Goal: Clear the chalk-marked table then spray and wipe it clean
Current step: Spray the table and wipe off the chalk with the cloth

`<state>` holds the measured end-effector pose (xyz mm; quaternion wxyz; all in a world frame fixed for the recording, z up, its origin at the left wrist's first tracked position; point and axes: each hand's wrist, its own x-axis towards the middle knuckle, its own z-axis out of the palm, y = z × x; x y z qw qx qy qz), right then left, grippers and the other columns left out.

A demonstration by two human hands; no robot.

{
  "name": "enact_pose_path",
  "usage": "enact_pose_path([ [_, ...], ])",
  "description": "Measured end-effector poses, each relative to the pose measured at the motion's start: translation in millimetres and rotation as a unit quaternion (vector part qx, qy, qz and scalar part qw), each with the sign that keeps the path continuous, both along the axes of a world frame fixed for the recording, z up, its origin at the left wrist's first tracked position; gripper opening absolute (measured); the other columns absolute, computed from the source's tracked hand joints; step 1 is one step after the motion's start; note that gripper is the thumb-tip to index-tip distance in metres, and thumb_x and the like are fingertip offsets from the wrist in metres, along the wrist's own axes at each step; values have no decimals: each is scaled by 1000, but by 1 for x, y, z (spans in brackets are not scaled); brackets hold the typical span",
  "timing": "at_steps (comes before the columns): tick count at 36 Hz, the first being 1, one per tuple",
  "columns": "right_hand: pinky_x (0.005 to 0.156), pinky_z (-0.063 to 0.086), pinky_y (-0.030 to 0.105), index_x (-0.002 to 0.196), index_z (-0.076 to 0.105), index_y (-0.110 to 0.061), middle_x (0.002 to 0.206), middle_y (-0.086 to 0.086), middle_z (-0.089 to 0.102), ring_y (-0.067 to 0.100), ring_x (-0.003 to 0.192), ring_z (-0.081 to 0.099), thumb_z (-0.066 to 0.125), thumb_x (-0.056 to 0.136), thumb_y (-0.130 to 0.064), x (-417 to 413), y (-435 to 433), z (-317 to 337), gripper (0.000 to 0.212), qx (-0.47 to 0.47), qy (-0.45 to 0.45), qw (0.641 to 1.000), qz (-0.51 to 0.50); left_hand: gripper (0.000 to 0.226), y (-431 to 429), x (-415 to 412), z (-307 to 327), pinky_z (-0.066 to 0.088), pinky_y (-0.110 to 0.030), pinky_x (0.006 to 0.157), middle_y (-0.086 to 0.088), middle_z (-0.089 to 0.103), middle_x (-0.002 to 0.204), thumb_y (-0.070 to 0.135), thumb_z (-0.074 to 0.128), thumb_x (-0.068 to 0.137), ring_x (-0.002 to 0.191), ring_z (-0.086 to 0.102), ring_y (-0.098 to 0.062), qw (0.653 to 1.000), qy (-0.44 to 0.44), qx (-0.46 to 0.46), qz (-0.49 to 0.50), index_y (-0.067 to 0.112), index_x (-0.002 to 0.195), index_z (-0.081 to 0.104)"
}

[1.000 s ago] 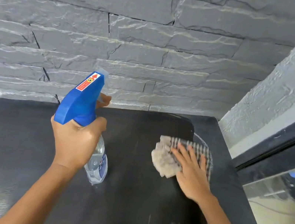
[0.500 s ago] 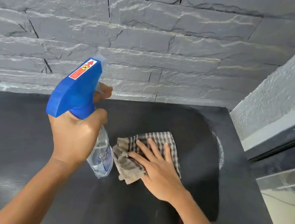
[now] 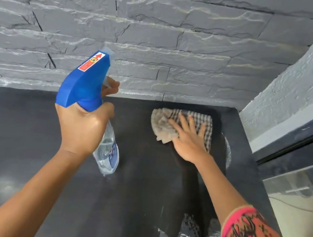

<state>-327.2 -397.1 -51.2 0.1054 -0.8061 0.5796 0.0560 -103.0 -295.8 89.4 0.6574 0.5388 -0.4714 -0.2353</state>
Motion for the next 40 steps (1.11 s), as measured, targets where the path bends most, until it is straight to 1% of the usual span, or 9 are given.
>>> enact_pose_path([
  [3, 110, -16, 59, 146, 10, -45, 158, -4, -8, 26, 145, -12, 9, 86, -42, -3, 74, -4, 61, -9, 0, 997, 72, 37, 1, -1, 1, 54, -45, 78, 2, 66, 91, -2, 49, 62, 97, 68, -22, 1000, 12, 10, 0, 29, 80, 59],
  [7, 107, 2, 61, 143, 27, -42, 157, -1, 17, 28, 144, 12, 27, 81, -37, -33, 164, -10, 62, -12, 4, 993, 117, 30, 5, -4, 6, 55, -31, 72, 9, 66, 86, -3, 48, 61, 93, 69, -14, 999, 19, 38, -4, 18, 80, 57],
  [12, 107, 10, 56, 144, 19, -43, 155, -6, 23, 26, 141, 25, 32, 76, -29, -80, 196, -3, 71, -8, 18, 1000, 11, 32, 40, -9, 17, 52, -28, 70, 6, 68, 94, -1, 46, 62, 94, 69, -7, 998, 12, 67, -18, 20, 83, 58],
  [18, 108, -8, 67, 146, -4, -46, 158, 1, -13, 32, 144, -11, 28, 98, -35, -21, 139, 14, 58, 28, -15, 988, -154, 34, 106, -6, 23, 52, -43, 71, 7, 70, 87, 6, 49, 56, 81, 65, -18, 996, 4, 81, 23, 30, 73, 65],
  [22, 104, -12, 69, 146, -2, -47, 157, 1, -18, 34, 143, -18, 26, 99, -39, 49, 122, 14, 56, 55, -41, 993, -92, 39, 150, -12, 29, 52, -35, 72, 13, 72, 91, 4, 49, 56, 83, 66, -11, 995, -29, 89, 15, 34, 73, 65],
  [26, 104, -13, 69, 146, 1, -47, 158, 1, -16, 34, 142, -20, 29, 98, -40, 101, 159, 9, 56, 32, -19, 996, 82, 41, 177, -10, 29, 51, -26, 72, 11, 73, 90, 1, 49, 55, 90, 68, -7, 994, -2, 107, 19, 36, 69, 65],
  [32, 108, -14, 65, 145, 13, -48, 159, -2, -1, 30, 145, -9, 19, 88, -46, 58, 242, 3, 57, 5, -33, 984, 174, 44, 202, -8, 27, 51, -34, 78, 15, 73, 91, 2, 49, 57, 95, 68, -9, 994, -10, 112, 18, 41, 71, 65],
  [36, 104, 10, 62, 143, 24, -48, 153, -3, 29, 30, 141, 24, 33, 80, -38, -24, 282, -6, 64, -1, -10, 994, 109, 42, 208, -10, 24, 53, -35, 74, 13, 73, 93, 2, 49, 58, 93, 69, -12, 994, 4, 113, 10, 39, 72, 64],
  [40, 109, 1, 64, 144, 3, -49, 159, -7, 7, 28, 146, 3, 16, 83, -35, -69, 258, 1, 63, 10, -5, 999, -36, 40, 210, -15, 22, 52, -33, 71, 11, 72, 93, 2, 49, 58, 90, 69, -11, 994, 3, 110, 0, 38, 71, 62],
])
